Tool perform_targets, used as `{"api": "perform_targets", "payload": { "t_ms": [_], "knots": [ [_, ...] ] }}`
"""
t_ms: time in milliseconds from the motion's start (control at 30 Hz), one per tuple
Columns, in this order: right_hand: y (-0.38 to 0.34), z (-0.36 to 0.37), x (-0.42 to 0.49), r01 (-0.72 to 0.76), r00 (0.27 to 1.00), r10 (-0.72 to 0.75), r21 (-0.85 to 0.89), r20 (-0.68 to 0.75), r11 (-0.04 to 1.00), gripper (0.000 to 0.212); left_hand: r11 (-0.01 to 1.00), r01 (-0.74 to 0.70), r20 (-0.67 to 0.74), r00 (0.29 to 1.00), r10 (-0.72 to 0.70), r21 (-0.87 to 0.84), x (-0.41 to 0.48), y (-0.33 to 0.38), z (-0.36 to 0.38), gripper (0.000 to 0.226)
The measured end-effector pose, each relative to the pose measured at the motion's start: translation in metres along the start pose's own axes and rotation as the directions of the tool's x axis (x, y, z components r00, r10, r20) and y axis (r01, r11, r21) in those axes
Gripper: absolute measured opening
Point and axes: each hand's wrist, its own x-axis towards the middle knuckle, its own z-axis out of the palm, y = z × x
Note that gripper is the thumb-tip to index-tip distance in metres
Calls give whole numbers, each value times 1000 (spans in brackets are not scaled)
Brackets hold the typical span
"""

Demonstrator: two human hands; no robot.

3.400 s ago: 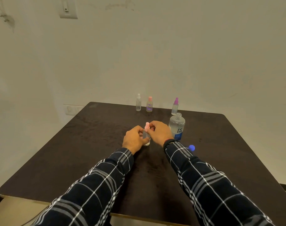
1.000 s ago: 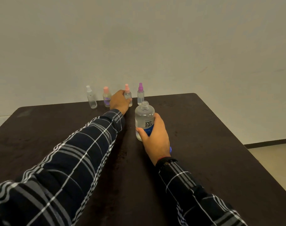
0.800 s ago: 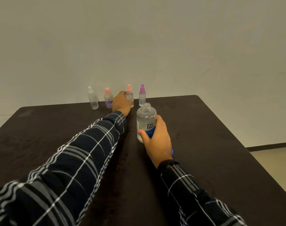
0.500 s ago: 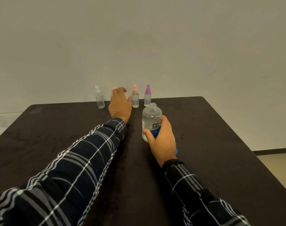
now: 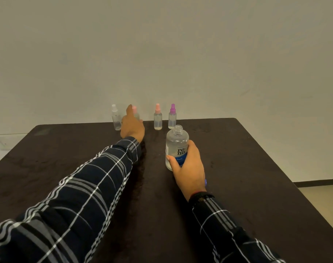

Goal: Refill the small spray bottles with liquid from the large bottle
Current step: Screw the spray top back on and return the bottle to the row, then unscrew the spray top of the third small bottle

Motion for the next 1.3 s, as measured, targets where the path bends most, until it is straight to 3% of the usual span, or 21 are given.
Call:
{"api": "perform_targets", "payload": {
  "t_ms": [200,333,667,1300],
  "knots": [
    [-1,0,0,-8,1000,8,-7,13,1000,60,991,94,-5,996,-94,98,5,7,-3,63],
    [-2,-1,-1,-21,1000,21,8,22,1000,58,987,42,88,995,-56,153,6,5,-9,42],
    [-11,-3,-1,-51,997,51,-10,55,999,62,968,-113,134,987,84,224,-38,-17,-40,31],
    [-23,-15,-20,-83,985,86,-25,147,996,59,967,-237,238,949,209,97,-159,-53,-139,43]
  ]
}}
